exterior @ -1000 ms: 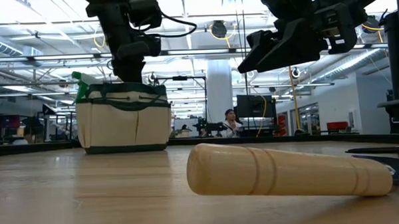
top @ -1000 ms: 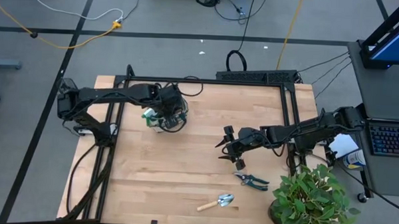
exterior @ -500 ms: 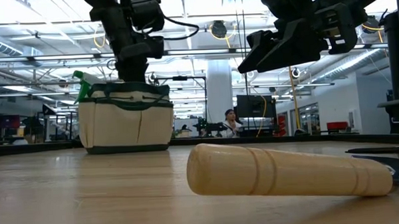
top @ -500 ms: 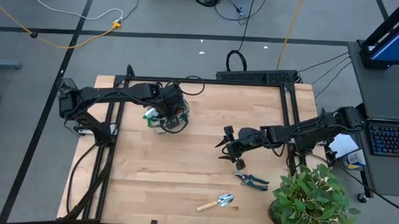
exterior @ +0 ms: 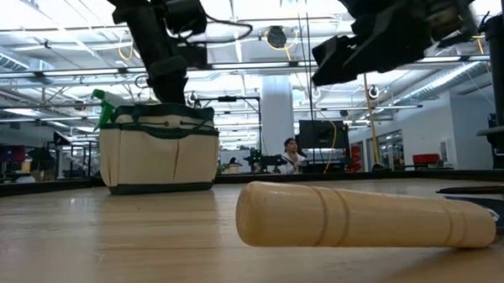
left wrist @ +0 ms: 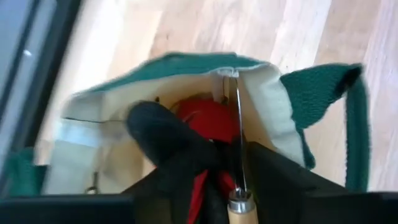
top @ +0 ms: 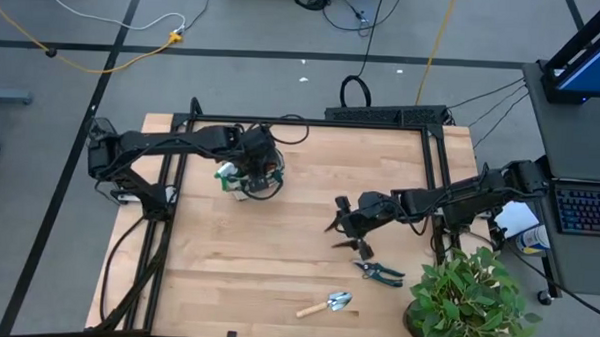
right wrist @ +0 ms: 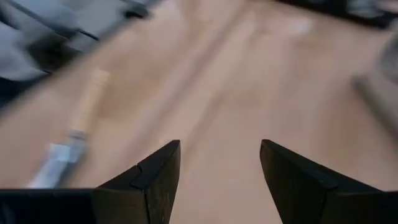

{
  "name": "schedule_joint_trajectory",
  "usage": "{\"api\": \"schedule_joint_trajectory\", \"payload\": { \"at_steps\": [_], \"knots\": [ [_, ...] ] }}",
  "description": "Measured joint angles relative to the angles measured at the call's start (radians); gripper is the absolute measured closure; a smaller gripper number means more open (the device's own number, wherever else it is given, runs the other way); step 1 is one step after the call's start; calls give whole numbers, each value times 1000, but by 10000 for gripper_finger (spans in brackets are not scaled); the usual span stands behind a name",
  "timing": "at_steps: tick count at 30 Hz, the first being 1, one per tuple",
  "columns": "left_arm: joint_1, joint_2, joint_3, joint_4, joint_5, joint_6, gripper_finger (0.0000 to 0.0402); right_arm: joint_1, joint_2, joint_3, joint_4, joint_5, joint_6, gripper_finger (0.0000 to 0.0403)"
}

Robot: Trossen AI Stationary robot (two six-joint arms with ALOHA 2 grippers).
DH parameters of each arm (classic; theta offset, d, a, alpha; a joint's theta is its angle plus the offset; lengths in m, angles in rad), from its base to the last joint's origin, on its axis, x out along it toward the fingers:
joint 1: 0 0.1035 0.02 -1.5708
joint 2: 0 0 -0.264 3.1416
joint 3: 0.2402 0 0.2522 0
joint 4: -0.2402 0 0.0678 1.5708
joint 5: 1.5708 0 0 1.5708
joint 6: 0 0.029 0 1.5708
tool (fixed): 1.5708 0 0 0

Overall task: Pick & Place Garden tools in Gardening bag
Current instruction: Put the left trowel into the gardening bag, then put the trowel into the gardening bag

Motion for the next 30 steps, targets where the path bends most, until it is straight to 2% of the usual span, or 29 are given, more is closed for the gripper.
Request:
{"api": "schedule_joint_trajectory", "payload": {
  "at_steps": [3,8,12,16,22,27,30],
  "knots": [
    [-25,-34,0,11,-35,2,223,6,0,0,0,-114,105,190],
    [-79,-136,0,6,-121,2,207,45,45,-1,5,-122,206,190],
    [-136,-240,0,11,-194,-33,206,90,141,1,71,-128,280,190],
    [-192,-329,1,14,-195,-115,206,144,219,-1,128,-132,350,190],
    [-271,-397,1,25,-195,-214,206,231,330,0,304,-234,473,190],
    [-331,-400,1,24,-194,-271,206,287,429,0,390,-219,539,190],
    [-363,-390,1,24,-194,-285,206,298,472,0,388,-152,522,190]
  ]
}}
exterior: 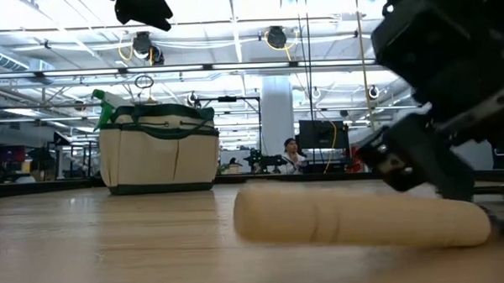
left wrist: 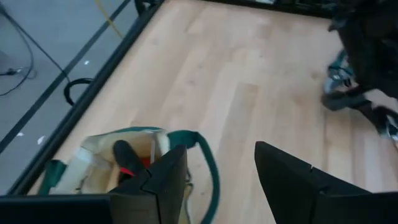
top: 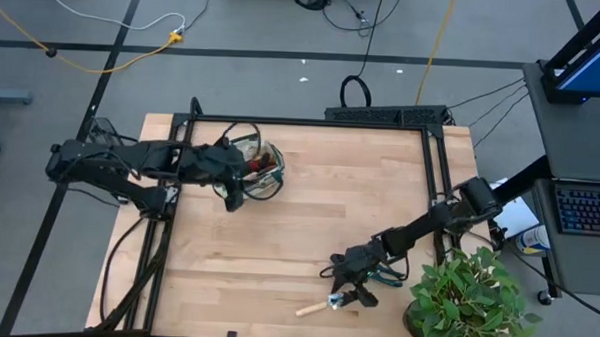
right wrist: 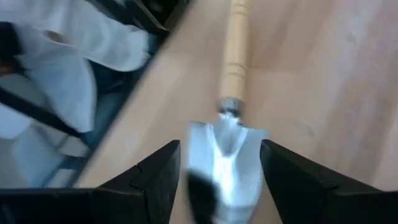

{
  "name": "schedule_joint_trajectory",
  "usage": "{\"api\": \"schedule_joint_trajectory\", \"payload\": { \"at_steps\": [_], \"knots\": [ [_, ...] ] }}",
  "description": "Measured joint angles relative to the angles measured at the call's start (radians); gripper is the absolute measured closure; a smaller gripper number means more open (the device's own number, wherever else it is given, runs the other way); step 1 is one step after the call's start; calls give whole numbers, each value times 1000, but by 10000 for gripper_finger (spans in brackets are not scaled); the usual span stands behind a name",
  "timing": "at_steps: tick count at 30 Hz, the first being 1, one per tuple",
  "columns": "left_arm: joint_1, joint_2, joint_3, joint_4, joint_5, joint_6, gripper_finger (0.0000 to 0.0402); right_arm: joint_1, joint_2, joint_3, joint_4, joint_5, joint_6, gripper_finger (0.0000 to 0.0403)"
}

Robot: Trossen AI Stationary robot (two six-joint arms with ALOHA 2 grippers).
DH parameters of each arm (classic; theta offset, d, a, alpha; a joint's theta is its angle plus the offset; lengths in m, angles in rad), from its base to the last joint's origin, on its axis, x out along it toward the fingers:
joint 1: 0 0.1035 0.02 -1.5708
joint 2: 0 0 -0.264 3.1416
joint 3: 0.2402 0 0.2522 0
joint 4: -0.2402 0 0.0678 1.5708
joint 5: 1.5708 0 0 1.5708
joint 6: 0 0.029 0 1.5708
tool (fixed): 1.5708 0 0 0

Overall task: Pick & Place Garden tools in Gardening bag
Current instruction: Put the trowel into the gardening bag

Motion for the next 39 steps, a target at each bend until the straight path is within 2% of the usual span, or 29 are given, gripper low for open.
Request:
{"api": "schedule_joint_trajectory", "payload": {
  "at_steps": [3,8,20,32,39],
  "knots": [
    [-28,12,0,0,0,0,206,-2,6,0,2,33,-20,190],
    [-59,14,0,0,0,1,206,-19,-13,0,-5,29,-33,190],
    [-67,18,0,0,-1,17,206,12,4,0,-1,32,-6,193],
    [-67,18,0,0,0,18,206,16,39,2,8,35,65,260],
    [-67,18,0,0,0,20,206,17,21,-1,33,85,-9,236]
  ]
}}
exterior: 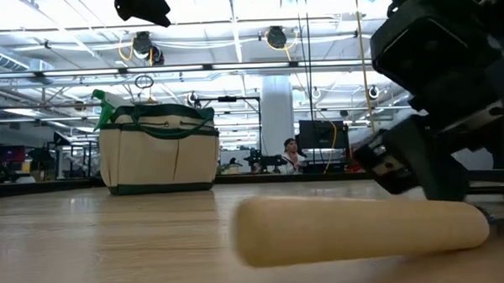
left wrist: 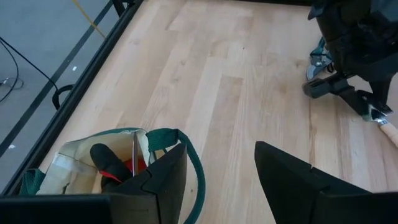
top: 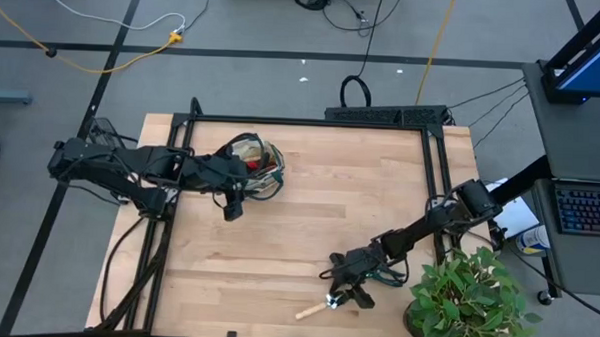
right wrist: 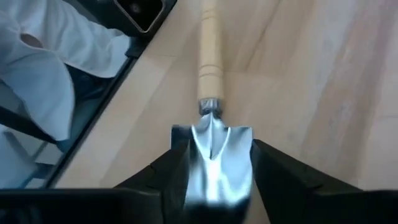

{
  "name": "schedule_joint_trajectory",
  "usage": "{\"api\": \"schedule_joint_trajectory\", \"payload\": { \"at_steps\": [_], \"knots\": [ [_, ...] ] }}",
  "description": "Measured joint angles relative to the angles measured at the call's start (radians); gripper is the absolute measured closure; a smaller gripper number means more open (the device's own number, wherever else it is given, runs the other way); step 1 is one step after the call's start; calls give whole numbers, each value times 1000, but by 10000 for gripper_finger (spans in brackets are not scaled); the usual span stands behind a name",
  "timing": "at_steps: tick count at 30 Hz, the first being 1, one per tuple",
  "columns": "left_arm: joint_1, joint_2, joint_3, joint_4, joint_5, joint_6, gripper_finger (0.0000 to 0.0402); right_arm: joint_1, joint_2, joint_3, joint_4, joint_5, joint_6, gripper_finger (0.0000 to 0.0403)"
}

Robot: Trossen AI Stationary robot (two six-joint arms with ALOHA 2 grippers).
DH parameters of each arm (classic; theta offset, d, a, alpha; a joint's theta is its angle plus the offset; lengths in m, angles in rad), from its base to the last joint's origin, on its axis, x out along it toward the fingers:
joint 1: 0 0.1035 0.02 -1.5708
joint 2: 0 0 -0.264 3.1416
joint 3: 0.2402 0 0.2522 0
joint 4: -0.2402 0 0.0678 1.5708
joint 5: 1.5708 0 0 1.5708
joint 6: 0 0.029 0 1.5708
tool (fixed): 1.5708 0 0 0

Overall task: Pick & Place Garden tools in Gardening bag
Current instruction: Put the trowel into the gardening bag

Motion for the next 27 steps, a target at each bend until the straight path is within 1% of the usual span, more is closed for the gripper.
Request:
{"api": "schedule_joint_trajectory", "payload": {
  "at_steps": [5,9,11,14,18,24,27],
  "knots": [
    [0,0,0,0,0,0,206,-9,-31,0,24,31,-97,205],
    [0,0,0,0,0,1,206,-21,-42,0,143,22,-175,189],
    [0,0,0,0,0,3,206,-22,-43,0,173,24,-243,185],
    [0,0,0,0,0,3,206,-17,-31,0,157,24,-348,184],
    [0,0,0,0,0,-1,206,2,-17,0,149,21,-364,187],
    [0,0,0,0,0,-11,206,32,-16,1,63,28,-403,188],
    [0,0,0,0,0,-15,206,45,-16,1,-9,98,-501,190]
  ]
}}
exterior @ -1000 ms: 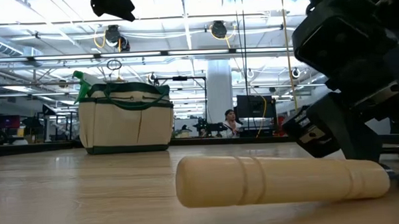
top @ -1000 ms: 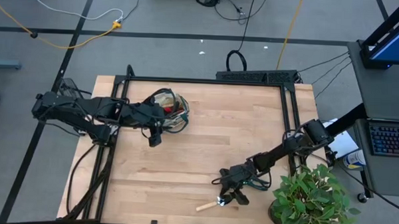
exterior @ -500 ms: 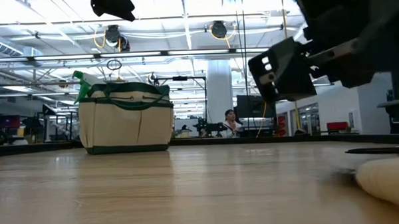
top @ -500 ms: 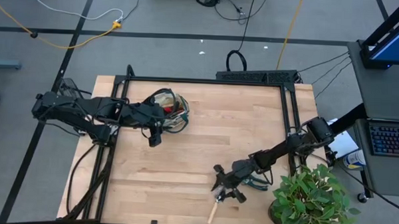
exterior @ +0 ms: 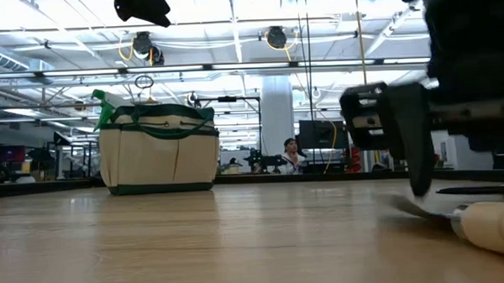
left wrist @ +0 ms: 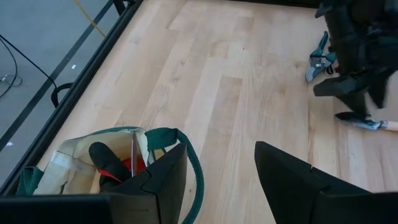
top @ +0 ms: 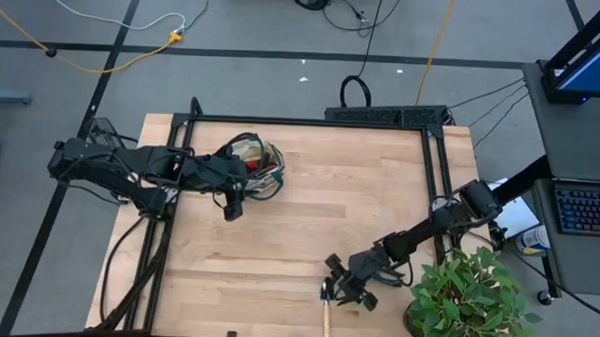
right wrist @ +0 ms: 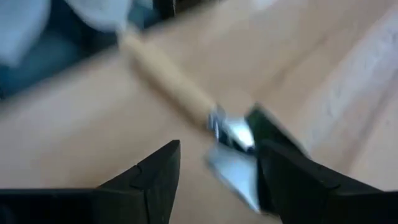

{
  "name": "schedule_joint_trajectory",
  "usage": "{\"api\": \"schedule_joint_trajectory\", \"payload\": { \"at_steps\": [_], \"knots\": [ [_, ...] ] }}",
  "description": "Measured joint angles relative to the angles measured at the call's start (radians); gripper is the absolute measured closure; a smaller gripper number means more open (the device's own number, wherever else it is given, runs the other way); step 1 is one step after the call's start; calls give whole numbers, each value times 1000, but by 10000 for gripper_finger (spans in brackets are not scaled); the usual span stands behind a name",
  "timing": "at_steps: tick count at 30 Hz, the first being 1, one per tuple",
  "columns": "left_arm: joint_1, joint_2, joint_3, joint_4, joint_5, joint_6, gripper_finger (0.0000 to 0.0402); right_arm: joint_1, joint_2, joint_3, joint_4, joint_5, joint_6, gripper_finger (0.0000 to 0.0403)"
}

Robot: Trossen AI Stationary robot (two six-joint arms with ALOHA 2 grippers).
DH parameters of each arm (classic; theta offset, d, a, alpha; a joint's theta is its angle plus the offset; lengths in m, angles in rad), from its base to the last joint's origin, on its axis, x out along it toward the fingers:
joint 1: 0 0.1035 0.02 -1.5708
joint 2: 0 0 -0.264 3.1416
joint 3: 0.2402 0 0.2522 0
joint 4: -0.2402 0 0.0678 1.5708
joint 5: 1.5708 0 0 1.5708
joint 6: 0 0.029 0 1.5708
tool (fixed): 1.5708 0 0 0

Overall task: Pick & Place Garden tools in Gardening bag
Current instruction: Put the trowel into the gardening bag

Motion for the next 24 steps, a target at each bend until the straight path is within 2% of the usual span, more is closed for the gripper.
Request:
{"api": "schedule_joint_trajectory", "payload": {
  "at_steps": [4,13,20,24],
  "knots": [
    [0,0,0,0,0,-6,206,15,-1,0,-37,128,-194,190],
    [0,0,0,0,0,-8,206,12,-1,0,-26,159,-428,190],
    [-7,9,0,1,36,-56,206,-14,-1,0,-30,156,-408,194],
    [-29,60,-2,0,61,-53,206,-15,-1,0,-30,157,-433,215]
  ]
}}
